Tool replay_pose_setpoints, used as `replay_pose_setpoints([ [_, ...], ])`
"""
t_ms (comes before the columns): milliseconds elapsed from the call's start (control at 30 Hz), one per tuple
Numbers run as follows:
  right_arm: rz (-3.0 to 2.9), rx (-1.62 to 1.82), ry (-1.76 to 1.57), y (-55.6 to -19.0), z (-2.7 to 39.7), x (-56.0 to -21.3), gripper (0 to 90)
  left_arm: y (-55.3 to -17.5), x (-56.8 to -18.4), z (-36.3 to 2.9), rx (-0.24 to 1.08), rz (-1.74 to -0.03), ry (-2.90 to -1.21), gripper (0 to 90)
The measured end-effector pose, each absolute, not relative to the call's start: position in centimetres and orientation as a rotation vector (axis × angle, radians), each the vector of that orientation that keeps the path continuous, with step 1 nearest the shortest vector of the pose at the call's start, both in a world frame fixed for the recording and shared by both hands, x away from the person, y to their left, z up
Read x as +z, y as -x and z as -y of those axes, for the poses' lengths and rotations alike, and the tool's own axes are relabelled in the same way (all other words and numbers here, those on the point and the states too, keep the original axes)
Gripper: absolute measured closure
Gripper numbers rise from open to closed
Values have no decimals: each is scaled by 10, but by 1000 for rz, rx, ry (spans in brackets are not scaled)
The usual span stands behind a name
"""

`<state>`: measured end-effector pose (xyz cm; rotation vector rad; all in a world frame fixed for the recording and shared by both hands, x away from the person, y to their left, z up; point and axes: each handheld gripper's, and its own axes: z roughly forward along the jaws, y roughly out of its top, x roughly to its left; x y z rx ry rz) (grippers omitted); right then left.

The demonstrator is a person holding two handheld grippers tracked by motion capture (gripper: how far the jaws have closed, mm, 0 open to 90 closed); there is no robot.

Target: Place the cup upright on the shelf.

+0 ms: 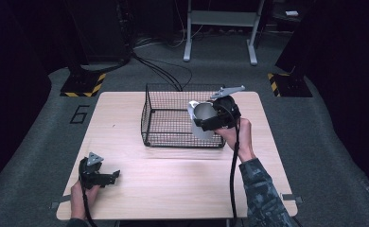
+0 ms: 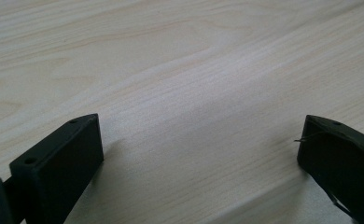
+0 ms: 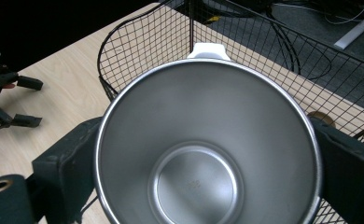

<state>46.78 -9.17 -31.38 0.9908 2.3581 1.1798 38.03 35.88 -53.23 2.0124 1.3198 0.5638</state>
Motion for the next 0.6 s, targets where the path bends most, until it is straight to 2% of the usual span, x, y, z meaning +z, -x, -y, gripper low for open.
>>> replay_pose_setpoints([
  [600,-2353,1157,-1025,-493,86,-308,59,-380,-532,-359,564,-1320,-2012,2],
])
